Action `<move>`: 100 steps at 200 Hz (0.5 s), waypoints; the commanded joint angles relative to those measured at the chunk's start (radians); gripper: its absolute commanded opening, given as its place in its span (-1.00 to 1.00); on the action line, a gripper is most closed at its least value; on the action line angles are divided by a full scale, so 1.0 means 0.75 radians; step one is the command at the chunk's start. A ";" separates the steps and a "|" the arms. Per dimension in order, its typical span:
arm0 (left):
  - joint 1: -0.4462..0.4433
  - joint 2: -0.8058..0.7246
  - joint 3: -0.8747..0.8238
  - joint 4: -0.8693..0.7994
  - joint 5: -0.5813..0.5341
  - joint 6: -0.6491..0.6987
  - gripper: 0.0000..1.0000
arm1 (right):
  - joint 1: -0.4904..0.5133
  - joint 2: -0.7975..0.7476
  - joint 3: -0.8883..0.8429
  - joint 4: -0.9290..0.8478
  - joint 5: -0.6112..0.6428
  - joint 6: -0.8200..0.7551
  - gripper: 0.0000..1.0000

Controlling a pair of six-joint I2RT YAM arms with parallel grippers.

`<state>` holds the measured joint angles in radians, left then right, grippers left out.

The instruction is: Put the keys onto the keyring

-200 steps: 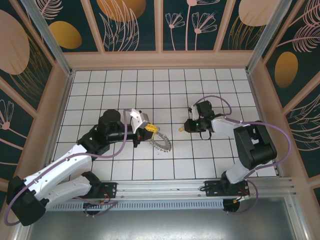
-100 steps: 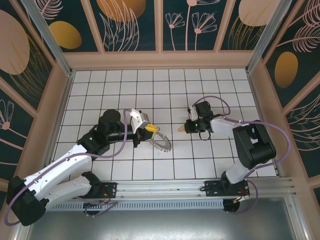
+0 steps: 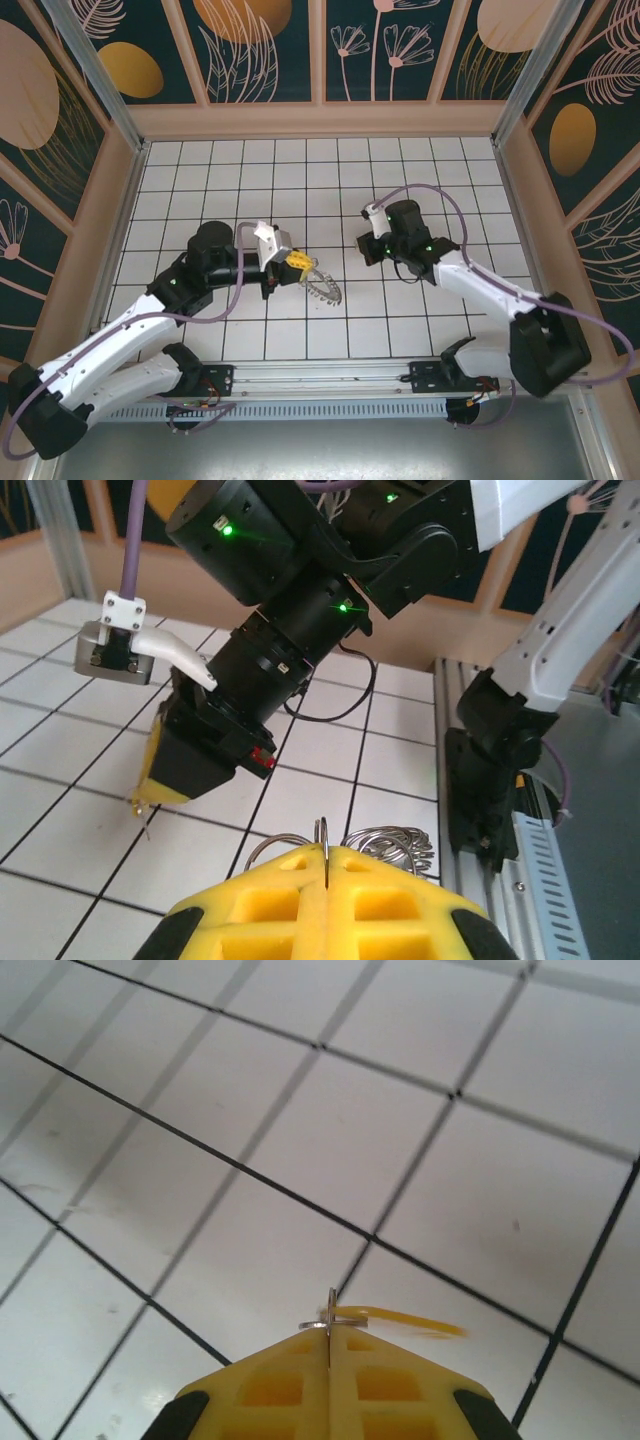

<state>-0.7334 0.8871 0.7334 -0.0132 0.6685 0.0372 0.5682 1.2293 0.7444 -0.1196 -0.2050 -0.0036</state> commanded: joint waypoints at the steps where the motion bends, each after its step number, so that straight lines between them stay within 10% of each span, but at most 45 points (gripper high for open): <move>1: -0.006 -0.073 0.083 0.001 0.094 0.078 -1.00 | 0.054 -0.157 -0.046 0.064 0.005 -0.128 -1.00; 100: -0.003 0.054 0.311 -0.252 0.176 0.304 -1.00 | 0.293 -0.506 0.143 -0.072 -0.335 -0.460 -1.00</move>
<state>-0.7334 0.8913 0.9001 -0.1688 0.7567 0.1989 0.7521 0.8829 0.7811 -0.1238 -0.3729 -0.2611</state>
